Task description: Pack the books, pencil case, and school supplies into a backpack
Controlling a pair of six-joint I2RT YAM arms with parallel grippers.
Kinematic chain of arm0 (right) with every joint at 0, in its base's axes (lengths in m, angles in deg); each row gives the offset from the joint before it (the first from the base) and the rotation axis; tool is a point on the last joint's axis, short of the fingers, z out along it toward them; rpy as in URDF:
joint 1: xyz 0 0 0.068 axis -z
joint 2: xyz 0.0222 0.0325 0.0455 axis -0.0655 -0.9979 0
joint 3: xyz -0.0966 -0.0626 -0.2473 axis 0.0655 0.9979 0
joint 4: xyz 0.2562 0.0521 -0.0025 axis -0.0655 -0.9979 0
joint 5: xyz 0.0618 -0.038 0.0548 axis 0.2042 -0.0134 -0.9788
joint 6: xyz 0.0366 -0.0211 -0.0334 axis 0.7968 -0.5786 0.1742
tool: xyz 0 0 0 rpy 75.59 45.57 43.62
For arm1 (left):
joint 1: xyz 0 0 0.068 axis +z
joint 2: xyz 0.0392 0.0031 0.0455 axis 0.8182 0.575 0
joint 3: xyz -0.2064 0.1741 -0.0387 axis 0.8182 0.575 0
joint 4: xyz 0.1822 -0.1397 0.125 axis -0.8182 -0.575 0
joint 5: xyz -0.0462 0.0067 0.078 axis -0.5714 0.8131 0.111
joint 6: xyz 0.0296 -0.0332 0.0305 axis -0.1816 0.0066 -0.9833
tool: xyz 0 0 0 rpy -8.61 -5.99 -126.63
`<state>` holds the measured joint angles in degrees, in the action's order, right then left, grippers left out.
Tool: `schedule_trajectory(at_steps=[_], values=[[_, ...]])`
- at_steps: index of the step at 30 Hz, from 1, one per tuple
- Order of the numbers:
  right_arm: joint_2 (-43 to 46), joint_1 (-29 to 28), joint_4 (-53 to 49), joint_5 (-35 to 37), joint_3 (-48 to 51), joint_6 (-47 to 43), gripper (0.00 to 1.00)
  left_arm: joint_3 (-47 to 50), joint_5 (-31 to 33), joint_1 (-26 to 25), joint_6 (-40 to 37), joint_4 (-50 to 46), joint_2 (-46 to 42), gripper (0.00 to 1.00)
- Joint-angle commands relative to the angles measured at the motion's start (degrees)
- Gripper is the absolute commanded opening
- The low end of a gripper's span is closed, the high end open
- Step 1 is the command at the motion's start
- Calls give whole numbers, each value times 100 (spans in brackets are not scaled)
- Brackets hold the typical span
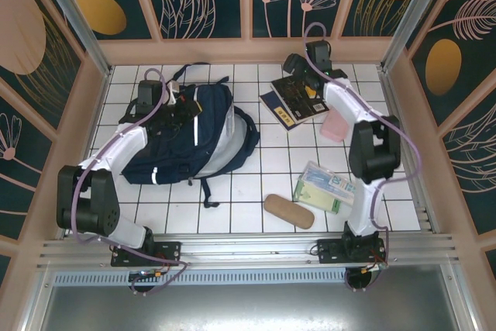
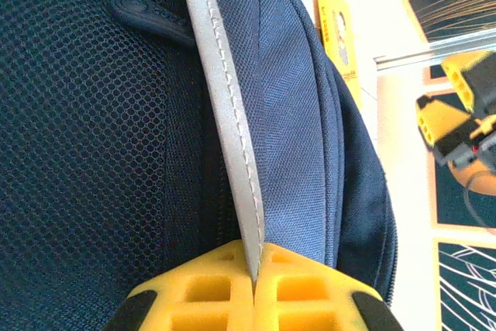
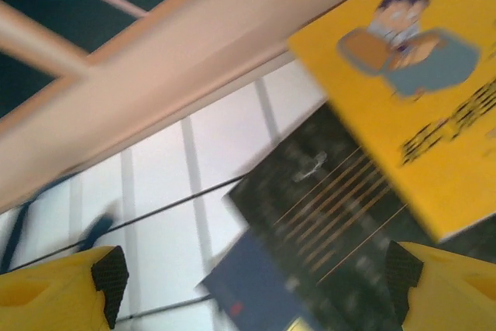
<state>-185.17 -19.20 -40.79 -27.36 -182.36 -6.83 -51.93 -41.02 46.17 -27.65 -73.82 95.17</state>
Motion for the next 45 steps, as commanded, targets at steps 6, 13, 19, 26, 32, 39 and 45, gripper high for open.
schedule_trajectory(at_steps=[6, 13, 19, 26, 32, 39, 45], values=[[-1816, 560, -1383, 1181, -2600, -1118, 95, 494, -50, 40, 49, 848, -137, 0], [-2794, 1645, -1532, -637, -3888, -678, 96, 611, 207, -26, -170, 641, -288, 0], [-3077, 2121, -1185, -1677, -3763, -702, 95, 499, 219, -128, -298, 510, -128, 0], [-3571, 2358, -1079, -2924, -4054, -696, 91, 413, 84, -164, -325, 523, 129, 0], [-3952, 2380, -1100, -3526, -4256, -664, 87, 402, 28, -166, -303, 545, 213, 0], [-4036, 2089, -1026, -3783, -4208, -1175, 77, 268, -46, -164, -322, 551, 317, 0], [-3804, 1783, -1092, -3416, -3921, -1493, 64, 240, -30, -165, -359, 510, 291, 0]])
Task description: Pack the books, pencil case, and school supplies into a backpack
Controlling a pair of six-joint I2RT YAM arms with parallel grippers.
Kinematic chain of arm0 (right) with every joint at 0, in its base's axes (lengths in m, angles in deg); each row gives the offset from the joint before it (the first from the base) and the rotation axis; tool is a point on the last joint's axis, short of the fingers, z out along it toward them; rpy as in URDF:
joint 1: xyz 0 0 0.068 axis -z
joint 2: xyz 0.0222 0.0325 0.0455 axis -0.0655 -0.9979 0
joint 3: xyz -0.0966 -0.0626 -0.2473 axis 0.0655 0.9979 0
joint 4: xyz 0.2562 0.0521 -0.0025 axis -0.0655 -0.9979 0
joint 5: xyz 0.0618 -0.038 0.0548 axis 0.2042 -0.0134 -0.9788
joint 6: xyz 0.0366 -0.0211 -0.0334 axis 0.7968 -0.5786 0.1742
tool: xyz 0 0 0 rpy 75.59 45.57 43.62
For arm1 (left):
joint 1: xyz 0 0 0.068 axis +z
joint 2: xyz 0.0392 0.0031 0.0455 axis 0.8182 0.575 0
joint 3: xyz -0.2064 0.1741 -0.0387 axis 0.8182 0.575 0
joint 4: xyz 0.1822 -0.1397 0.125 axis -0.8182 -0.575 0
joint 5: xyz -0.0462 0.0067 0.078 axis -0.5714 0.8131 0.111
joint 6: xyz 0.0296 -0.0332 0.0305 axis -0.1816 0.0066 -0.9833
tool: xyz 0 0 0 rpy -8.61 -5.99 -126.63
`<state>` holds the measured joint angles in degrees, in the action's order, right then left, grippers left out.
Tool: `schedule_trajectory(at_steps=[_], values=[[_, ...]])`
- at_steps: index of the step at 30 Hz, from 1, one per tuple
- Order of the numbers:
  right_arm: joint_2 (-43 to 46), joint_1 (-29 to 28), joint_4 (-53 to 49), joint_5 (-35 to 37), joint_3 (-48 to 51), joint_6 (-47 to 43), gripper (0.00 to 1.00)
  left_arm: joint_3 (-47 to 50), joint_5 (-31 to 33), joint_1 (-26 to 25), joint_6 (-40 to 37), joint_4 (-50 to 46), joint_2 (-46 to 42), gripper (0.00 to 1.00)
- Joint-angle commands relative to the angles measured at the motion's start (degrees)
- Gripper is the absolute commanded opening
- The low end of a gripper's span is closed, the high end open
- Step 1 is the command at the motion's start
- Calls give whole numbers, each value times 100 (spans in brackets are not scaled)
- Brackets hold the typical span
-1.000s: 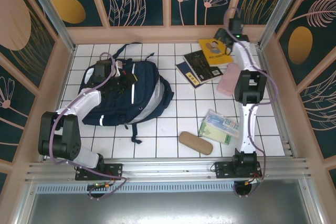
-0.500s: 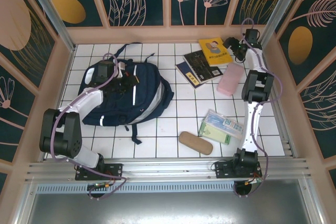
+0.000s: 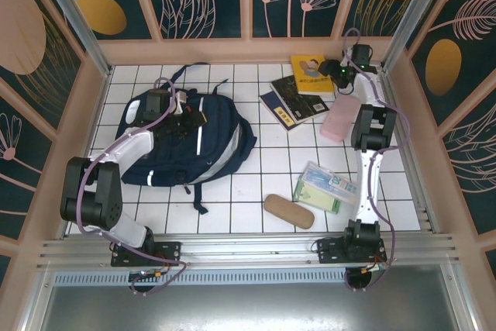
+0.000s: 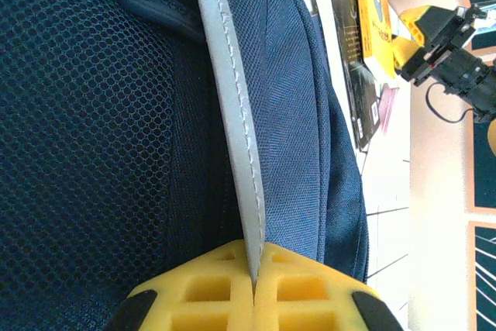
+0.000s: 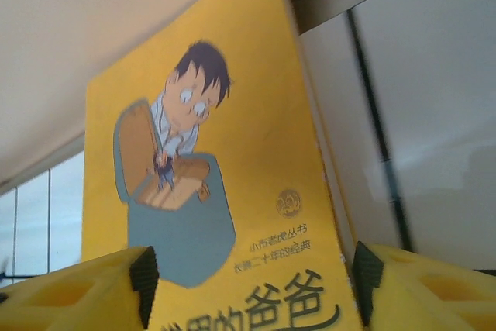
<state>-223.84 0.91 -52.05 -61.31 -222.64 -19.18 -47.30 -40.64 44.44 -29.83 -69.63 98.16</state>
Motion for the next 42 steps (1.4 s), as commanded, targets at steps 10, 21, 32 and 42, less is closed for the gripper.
schedule_trajectory(at_steps=[10, 21, 32, 42], values=[[823, -379, 1333, -847, 1746, 1060, 51, -151, -126, 7, -37, 282, -2, 0], [228, -432, 2087, -1254, 1609, 2497, 25, -125, -132, 0, -26, 310, -65, 0], [879, -513, 2070, -1274, 2106, 2216, 0, -122, -44, 4, -56, 251, -74, 3], [1805, -837, 1996, -1256, 3227, 1793, 0, -143, 830, 12, -433, -372, -445, 22]])
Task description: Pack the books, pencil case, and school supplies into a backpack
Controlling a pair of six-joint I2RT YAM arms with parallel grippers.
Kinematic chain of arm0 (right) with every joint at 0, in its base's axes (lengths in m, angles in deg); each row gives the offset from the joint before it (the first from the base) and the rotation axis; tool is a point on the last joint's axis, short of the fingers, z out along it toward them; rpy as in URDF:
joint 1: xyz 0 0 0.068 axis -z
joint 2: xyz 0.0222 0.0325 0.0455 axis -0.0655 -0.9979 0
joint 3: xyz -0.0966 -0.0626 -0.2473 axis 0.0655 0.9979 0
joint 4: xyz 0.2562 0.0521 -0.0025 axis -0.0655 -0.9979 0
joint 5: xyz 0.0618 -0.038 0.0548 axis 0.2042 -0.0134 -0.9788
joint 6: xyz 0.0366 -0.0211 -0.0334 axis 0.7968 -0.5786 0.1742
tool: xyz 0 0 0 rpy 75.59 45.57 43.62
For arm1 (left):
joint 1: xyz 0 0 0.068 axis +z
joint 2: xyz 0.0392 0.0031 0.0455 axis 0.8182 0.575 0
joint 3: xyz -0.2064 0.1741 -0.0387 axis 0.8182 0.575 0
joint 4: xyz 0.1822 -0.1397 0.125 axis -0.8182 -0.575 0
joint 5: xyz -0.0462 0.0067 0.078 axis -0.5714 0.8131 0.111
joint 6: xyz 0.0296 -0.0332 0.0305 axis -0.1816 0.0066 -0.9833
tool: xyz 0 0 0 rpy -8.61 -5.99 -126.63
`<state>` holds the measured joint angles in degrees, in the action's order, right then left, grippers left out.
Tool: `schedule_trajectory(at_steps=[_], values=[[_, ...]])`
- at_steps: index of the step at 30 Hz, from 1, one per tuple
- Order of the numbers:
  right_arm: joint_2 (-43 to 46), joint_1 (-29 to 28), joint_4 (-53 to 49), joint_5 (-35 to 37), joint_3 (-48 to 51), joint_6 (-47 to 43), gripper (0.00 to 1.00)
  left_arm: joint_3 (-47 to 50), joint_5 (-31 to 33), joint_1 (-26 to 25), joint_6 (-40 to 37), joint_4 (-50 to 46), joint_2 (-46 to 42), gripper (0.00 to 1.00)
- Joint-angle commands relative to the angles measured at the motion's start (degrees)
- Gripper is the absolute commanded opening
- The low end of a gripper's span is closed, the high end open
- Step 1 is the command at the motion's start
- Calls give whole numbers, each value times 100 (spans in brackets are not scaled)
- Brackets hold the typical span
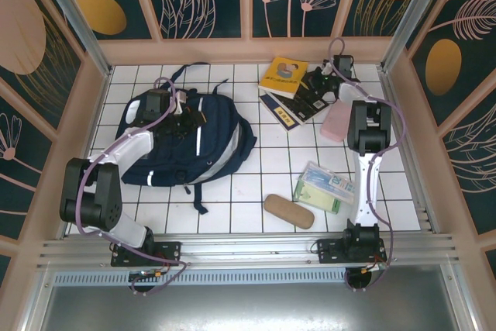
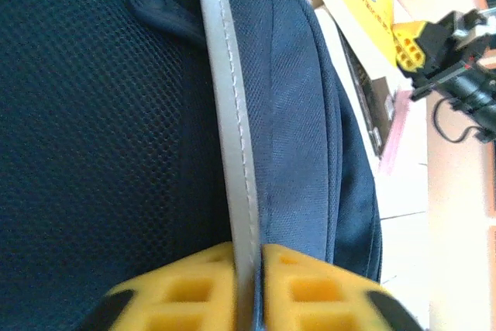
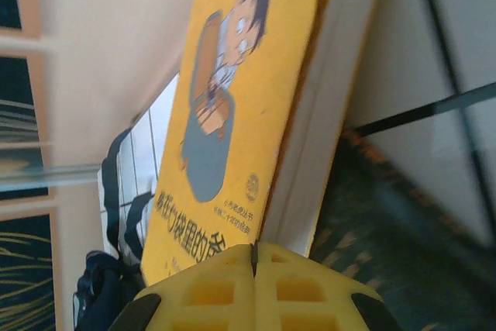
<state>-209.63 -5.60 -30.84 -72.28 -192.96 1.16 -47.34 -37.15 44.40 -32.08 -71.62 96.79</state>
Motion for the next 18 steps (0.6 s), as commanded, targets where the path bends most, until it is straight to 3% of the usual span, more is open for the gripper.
schedule_trajectory(at_steps=[1, 7, 14, 18], values=[[437, -208, 13, -168, 395, -163, 2, -147, 578, 10, -224, -219, -331, 23], [549, -262, 852, -303, 905, 643, 39, -116, 432, 12, -218, -173, -301, 23], [396, -265, 1992, -346, 1173, 1800, 44, 20, 377, 9, -180, -72, -251, 23], [226, -291, 1925, -95, 914, 2080, 53, 30, 378, 13, -172, -65, -231, 24]])
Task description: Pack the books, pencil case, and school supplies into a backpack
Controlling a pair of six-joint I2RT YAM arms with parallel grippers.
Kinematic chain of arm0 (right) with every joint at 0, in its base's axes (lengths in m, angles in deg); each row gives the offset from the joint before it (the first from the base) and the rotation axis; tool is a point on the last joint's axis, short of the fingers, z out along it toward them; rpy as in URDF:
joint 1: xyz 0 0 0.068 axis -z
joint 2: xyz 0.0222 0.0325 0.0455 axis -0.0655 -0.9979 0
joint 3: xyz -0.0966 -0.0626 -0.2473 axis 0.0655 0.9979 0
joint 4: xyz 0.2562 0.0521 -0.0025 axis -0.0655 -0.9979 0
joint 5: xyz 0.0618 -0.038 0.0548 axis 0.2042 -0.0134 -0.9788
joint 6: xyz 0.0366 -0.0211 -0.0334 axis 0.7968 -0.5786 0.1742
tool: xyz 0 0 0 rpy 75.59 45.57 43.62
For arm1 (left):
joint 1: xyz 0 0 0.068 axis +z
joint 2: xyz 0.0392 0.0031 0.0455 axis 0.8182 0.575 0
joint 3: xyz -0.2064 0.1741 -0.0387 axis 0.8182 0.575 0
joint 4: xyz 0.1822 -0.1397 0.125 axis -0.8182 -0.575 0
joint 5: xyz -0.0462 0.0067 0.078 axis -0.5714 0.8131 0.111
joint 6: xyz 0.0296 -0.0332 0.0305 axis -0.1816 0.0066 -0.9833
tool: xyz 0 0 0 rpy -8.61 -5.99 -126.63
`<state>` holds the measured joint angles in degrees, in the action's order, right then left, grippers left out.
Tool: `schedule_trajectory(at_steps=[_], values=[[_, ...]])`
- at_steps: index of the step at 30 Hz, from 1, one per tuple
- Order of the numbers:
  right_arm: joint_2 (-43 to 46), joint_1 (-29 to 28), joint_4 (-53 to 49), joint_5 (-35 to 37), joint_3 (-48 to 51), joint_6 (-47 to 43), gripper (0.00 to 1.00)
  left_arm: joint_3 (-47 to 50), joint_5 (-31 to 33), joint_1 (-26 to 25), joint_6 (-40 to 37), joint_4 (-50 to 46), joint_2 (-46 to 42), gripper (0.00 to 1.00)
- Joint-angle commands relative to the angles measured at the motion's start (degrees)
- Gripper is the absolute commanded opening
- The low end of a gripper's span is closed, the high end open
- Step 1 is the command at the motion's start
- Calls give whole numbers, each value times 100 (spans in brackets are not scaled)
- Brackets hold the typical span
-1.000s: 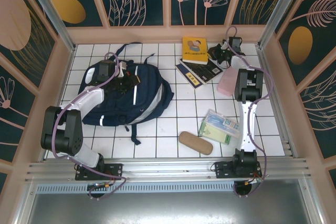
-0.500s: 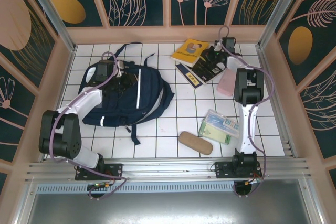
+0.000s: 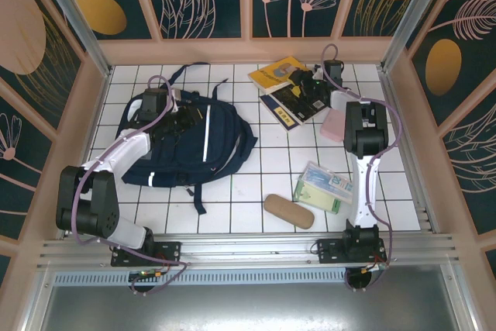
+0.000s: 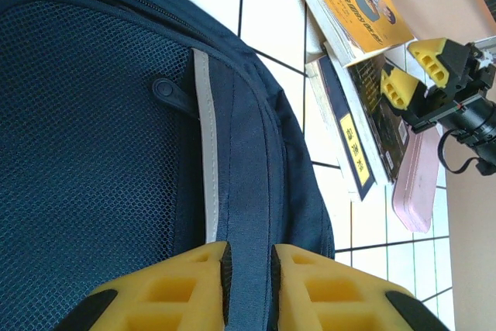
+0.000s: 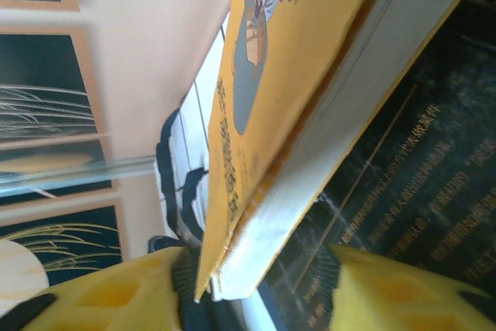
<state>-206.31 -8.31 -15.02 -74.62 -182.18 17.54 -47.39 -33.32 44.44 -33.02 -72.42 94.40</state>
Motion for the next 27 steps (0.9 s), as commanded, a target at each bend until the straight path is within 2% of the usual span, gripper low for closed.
schedule_trajectory(at_steps=[1, 3, 9, 18, 27], values=[[-160, -28, 318, 181, -250, 481, 54, 38, -6, 6, -84, 18, 11, 24], [-305, -71, 254, 275, -465, 596, 57, 30, -14, 9, -81, 27, 36, 24], [-780, -241, -480, 665, -1196, 783, 57, -13, -49, 11, -102, 27, 63, 24], [-305, -339, -1533, 1287, -882, 705, 57, -11, -41, 7, -121, 7, 25, 24], [-361, -573, -2570, 1947, -1369, 941, 59, 24, -102, 9, -68, 123, 49, 24]])
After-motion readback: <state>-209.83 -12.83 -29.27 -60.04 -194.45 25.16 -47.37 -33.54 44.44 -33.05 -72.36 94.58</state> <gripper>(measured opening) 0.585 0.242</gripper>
